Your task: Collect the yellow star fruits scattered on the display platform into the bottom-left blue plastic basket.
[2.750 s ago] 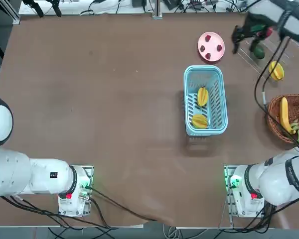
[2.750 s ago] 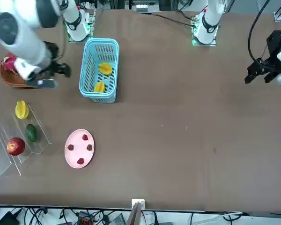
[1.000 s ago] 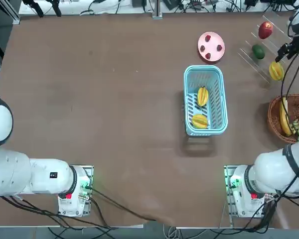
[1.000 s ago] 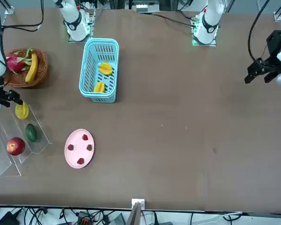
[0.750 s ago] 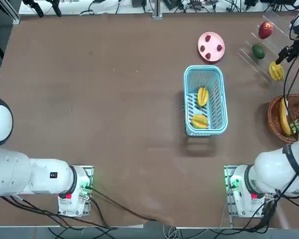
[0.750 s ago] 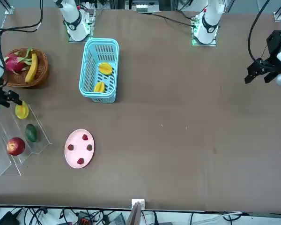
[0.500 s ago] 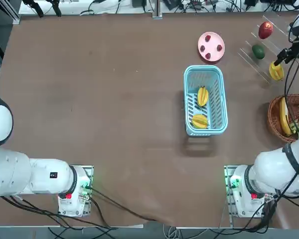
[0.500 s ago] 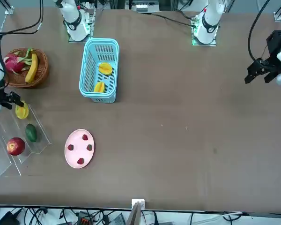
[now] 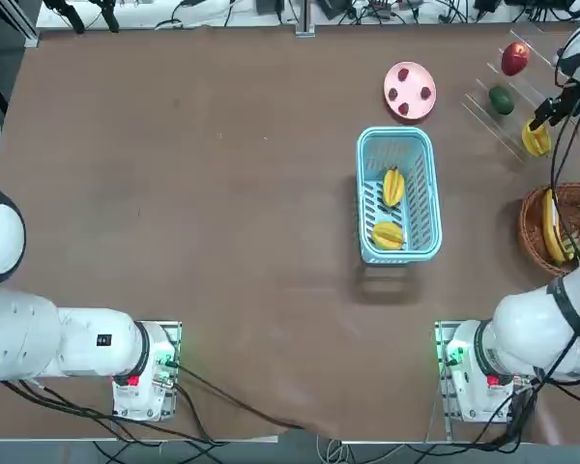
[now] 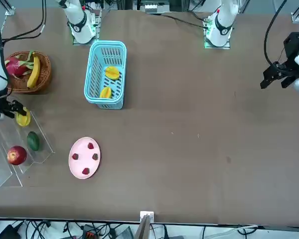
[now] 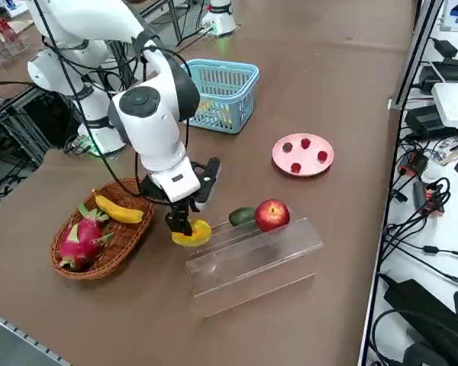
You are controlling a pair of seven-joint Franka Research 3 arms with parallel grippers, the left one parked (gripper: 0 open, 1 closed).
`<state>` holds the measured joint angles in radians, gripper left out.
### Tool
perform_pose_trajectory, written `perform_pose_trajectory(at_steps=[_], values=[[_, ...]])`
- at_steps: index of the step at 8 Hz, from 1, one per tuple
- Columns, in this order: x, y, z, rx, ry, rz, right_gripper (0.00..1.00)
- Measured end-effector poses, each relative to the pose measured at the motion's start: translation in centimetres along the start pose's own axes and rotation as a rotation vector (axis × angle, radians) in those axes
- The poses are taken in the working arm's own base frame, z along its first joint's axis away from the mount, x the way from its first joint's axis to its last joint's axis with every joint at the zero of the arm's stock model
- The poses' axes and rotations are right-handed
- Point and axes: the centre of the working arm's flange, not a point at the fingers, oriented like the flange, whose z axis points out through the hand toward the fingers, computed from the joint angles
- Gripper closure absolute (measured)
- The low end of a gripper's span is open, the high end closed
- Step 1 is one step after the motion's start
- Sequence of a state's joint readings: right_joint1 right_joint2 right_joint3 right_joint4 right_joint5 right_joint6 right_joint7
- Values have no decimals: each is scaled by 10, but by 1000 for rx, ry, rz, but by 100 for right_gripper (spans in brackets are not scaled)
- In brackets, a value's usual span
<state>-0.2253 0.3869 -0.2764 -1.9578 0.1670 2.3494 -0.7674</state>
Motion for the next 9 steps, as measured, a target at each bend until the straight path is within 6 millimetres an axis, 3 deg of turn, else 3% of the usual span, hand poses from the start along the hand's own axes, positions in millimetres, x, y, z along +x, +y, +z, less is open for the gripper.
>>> perform_pose_trajectory(at_steps=[4, 6, 7, 8, 9], values=[[-2, 3, 12, 1, -13, 4, 30], [-2, 3, 15, 1, -14, 4, 39], [-2, 3, 14, 0, -13, 4, 51], [-2, 3, 14, 0, -13, -4, 55], [-1, 4, 13, -3, -9, -12, 75]])
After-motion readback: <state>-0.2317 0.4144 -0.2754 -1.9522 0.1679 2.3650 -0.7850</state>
